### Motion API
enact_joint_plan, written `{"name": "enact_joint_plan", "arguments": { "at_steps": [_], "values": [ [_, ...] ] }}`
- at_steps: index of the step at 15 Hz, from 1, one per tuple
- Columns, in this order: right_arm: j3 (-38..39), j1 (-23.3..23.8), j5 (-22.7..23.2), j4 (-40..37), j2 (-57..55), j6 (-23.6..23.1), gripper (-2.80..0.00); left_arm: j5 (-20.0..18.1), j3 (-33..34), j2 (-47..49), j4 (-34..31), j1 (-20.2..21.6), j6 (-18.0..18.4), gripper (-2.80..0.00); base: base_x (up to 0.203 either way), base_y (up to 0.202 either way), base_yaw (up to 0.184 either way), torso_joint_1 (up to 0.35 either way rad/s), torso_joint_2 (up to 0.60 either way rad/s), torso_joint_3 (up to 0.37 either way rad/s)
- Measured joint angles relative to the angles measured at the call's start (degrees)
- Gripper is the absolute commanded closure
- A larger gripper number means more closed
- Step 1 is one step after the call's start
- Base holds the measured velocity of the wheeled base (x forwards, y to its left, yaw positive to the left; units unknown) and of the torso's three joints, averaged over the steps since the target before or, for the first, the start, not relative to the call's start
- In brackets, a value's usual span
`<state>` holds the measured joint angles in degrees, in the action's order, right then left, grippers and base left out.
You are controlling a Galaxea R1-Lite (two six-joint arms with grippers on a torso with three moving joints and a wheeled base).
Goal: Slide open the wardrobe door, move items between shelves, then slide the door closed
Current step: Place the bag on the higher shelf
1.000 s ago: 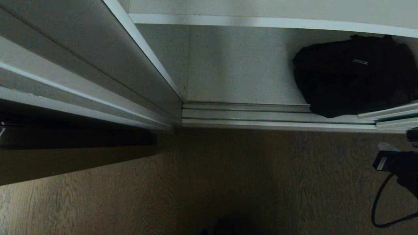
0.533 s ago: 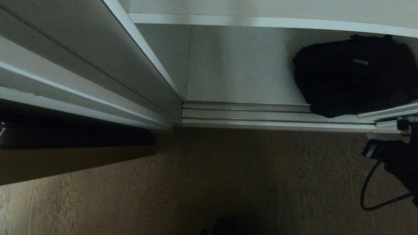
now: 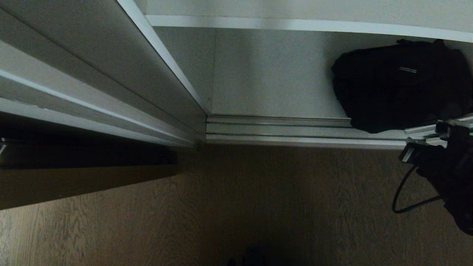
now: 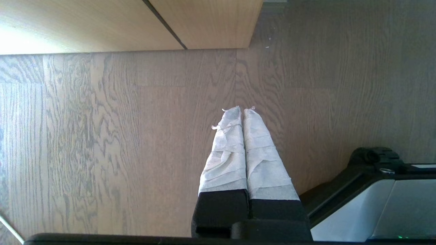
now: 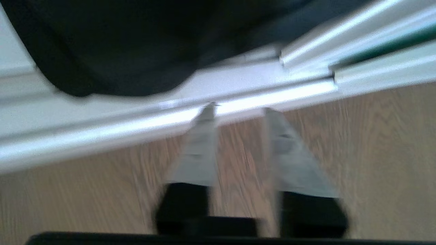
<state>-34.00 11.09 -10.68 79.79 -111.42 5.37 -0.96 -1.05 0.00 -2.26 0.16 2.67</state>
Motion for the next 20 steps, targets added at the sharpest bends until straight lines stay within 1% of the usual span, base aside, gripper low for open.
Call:
{"name": "enact_joint_plan", "arguments": {
  "at_steps": [1,3,4,6,8,11,12,15,17,18,20],
  "values": [
    [-1.3,-0.2,-0.4,0.1,-0.6,1.0,-2.80,0.0,0.0,0.0,0.0,0.0,0.0,0.00,0.000,0.000,0.000,0.000,0.00,0.000],
    [-3.8,-0.3,-0.7,0.1,-1.2,5.5,-2.80,0.0,0.0,0.0,0.0,0.0,0.0,0.00,0.000,0.000,0.000,0.000,0.00,0.000],
    [-4.9,-0.4,-0.7,0.1,-1.4,6.6,-2.80,0.0,0.0,0.0,0.0,0.0,0.0,0.00,0.000,0.000,0.000,0.000,0.00,0.000],
    [-7.1,-0.4,-0.9,-0.2,-1.9,7.2,-2.80,0.0,0.0,0.0,0.0,0.0,0.0,0.00,0.000,0.000,0.000,0.000,0.00,0.000],
    [-10.6,-0.4,-2.4,-1.7,-2.7,8.1,-2.80,0.0,0.0,0.0,0.0,0.0,0.0,0.00,0.000,0.000,0.000,0.000,0.00,0.000],
    [-15.6,0.3,-3.2,-4.4,-5.6,13.4,-2.80,0.0,0.0,0.0,0.0,0.0,0.0,0.00,0.000,0.000,0.000,0.000,0.00,0.000],
    [-17.7,0.9,-3.4,-5.6,-6.7,15.5,-2.80,0.0,0.0,0.0,0.0,0.0,0.0,0.00,0.000,0.000,0.000,0.000,0.00,0.000],
    [-24.8,1.9,-3.3,-10.4,-9.5,18.5,-2.80,0.0,0.0,0.0,0.0,0.0,0.0,0.00,0.000,0.000,0.000,0.000,0.00,0.000],
    [-28.9,2.2,-3.0,-15.0,-10.9,21.2,-2.80,0.0,0.0,0.0,0.0,0.0,0.0,0.00,0.000,0.000,0.000,0.000,0.00,0.000],
    [-30.5,2.2,-2.9,-18.0,-11.2,23.2,-2.80,0.0,0.0,0.0,0.0,0.0,0.0,0.00,0.000,0.000,0.000,0.000,0.00,0.000],
    [-32.2,2.2,-1.1,-22.5,-11.1,26.2,-2.80,0.0,0.0,0.0,0.0,0.0,0.0,0.00,0.000,0.000,0.000,0.000,0.00,0.000]
  ]
}}
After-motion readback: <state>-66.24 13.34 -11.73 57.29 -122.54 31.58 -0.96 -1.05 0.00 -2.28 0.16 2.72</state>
